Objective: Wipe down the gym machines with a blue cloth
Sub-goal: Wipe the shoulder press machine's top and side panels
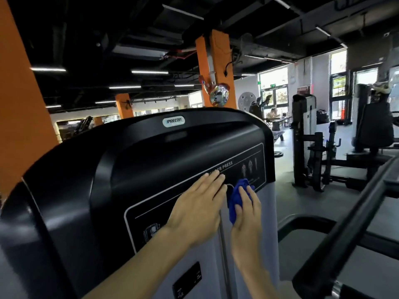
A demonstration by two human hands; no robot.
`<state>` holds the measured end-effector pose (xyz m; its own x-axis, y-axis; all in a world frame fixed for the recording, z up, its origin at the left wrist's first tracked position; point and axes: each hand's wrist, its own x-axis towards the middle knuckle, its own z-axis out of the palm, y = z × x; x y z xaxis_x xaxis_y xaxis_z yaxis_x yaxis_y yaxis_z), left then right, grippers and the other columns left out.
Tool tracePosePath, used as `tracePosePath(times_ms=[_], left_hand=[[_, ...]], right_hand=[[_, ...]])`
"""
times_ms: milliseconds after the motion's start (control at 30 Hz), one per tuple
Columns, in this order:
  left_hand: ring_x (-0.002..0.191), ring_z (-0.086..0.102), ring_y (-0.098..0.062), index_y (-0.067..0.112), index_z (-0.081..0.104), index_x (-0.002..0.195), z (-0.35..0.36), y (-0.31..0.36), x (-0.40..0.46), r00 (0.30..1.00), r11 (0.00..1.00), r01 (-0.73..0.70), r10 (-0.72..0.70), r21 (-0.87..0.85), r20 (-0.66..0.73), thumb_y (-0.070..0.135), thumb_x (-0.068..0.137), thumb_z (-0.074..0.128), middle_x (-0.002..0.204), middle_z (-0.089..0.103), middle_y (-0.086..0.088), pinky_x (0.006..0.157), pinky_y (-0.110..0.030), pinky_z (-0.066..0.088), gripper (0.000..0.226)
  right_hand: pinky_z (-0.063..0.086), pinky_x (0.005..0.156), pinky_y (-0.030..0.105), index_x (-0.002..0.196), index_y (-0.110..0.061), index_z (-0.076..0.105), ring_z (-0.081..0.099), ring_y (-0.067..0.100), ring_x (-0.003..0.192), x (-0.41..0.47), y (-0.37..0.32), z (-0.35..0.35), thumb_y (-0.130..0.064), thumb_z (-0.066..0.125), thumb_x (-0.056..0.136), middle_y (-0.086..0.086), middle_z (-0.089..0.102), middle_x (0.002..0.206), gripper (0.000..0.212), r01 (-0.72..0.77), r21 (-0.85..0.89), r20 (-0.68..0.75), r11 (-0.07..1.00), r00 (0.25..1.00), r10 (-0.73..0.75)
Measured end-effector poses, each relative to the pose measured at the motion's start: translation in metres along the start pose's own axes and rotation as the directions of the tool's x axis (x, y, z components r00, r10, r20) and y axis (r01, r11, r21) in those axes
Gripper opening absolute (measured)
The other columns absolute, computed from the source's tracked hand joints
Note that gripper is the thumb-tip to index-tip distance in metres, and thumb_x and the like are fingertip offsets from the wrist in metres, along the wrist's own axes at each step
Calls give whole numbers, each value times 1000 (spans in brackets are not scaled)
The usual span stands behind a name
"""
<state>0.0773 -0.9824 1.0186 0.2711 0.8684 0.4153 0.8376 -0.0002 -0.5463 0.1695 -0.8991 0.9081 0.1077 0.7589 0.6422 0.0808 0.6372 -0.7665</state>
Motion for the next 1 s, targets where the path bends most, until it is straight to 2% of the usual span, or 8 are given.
tracePosePath(times_ms=[133,167,300,367,467,567,733,1000], left_hand=[[161,-6,-24,9,14,164,-15,-7,-15,999,999,36,-36,-34,19,33,103,24,173,0,-11,128,-40,-9,67],[161,-3,-24,9,17,164,-19,-8,-19,998,997,59,-58,-49,23,33,104,30,173,3,-12,129,-40,-6,66],[153,35,-28,7,56,147,-39,-15,-34,993,993,115,-115,-26,-1,31,88,67,160,45,-15,125,-43,27,65],[153,34,-28,7,58,146,-49,-16,-46,988,988,153,-153,-19,-18,29,87,69,159,46,-15,125,-44,25,64],[155,31,-29,6,57,147,-62,-16,-66,976,978,207,-206,10,-66,29,93,54,160,44,-16,127,-44,21,58],[155,30,-29,6,57,146,-72,-14,-93,962,966,259,-255,27,-97,30,95,41,160,44,-16,127,-44,21,59],[160,18,-28,5,51,151,-85,-20,-139,954,961,277,-275,-2,-120,23,96,54,165,36,-15,130,-44,19,57],[160,17,-29,4,49,152,-104,-70,-232,943,960,279,-270,20,-196,21,93,59,166,33,-17,129,-43,16,62]], right_hand=[[22,109,0,151,-22,42,34,4,145,9,-23,-15,-8,39,108,-4,33,162,46,20,-5,68,1000,997,-20],[22,110,1,151,-27,40,33,5,147,11,-32,-19,-12,37,109,-5,32,162,45,32,-1,100,999,995,-32],[21,110,1,148,-33,37,29,-2,146,19,-68,-32,-15,36,111,-4,32,163,41,105,57,194,993,974,-114],[22,113,4,151,-27,41,29,-3,147,22,-84,-38,-17,36,111,-4,32,163,42,164,72,233,984,956,-177],[24,117,10,152,-20,45,30,1,148,22,-103,-41,-17,37,110,-6,32,162,42,242,111,287,964,921,-264],[24,113,6,151,-17,46,30,-5,146,18,-121,-43,-12,39,110,-6,33,161,42,286,170,323,943,888,-328],[23,114,7,150,-9,48,32,1,146,1,-159,-39,-9,39,109,1,36,160,42,391,200,349,898,828,-438],[23,122,18,149,-5,50,30,12,151,-48,-234,-5,-5,42,107,5,34,161,43,549,180,398,816,718,-571]])
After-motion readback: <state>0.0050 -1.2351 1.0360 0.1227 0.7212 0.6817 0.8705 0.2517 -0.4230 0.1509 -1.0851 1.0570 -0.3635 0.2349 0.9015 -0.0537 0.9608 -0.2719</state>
